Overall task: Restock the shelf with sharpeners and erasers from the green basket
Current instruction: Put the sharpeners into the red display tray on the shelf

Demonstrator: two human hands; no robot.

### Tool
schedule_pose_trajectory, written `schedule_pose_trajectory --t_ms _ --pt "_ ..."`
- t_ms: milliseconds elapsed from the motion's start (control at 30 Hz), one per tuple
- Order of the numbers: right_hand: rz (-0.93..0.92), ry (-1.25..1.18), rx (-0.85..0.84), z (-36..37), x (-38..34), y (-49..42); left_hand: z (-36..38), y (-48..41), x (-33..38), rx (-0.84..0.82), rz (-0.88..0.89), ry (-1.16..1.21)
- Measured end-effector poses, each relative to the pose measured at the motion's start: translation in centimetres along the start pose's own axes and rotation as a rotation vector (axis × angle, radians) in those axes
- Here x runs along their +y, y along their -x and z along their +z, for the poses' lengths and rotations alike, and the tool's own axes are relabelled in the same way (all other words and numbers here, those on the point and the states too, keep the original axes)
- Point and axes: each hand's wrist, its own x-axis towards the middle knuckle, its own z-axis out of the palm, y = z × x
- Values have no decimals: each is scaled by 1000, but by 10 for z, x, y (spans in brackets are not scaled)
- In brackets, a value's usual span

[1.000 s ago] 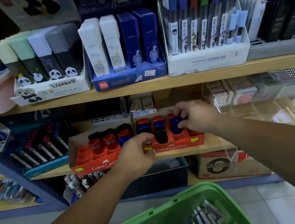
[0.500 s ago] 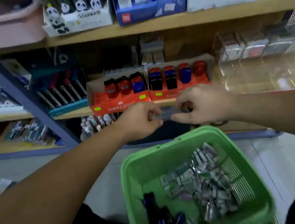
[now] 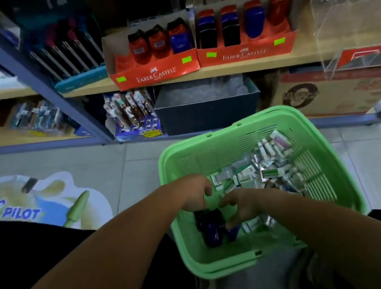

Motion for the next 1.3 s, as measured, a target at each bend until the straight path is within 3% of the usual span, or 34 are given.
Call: schedule_pose_trajectory --t_ms 133,233,300,367,600,700,967,1100,1300 --pt "-21 -36 -48 15 -1 -27 15 -12 -4 31 -55 -10" --pt "-68 56 -100 26 -4 -42 28 -20 -3 -33 -40 8" --pt "-76 -46 -149 29 -2 -50 30 -22 -5 -59 -35 -23" --pt "-54 -164 -208 32 0 -56 30 -26 -8 -65 -45 -7" --pt "27 -152 -253 33 10 -57 30 -33 -10 -104 -6 4" --pt "42 -204 -188 22 19 -49 32 -36 -9 -92 1 -16" --pt "129 -629 55 -9 52 -16 56 -56 9 32 117 -276" --pt "136 -823 102 -4 65 -4 70 -71 12 25 124 -133" --pt "104 -955 94 -6 63 3 80 -81 10 101 -5 128"
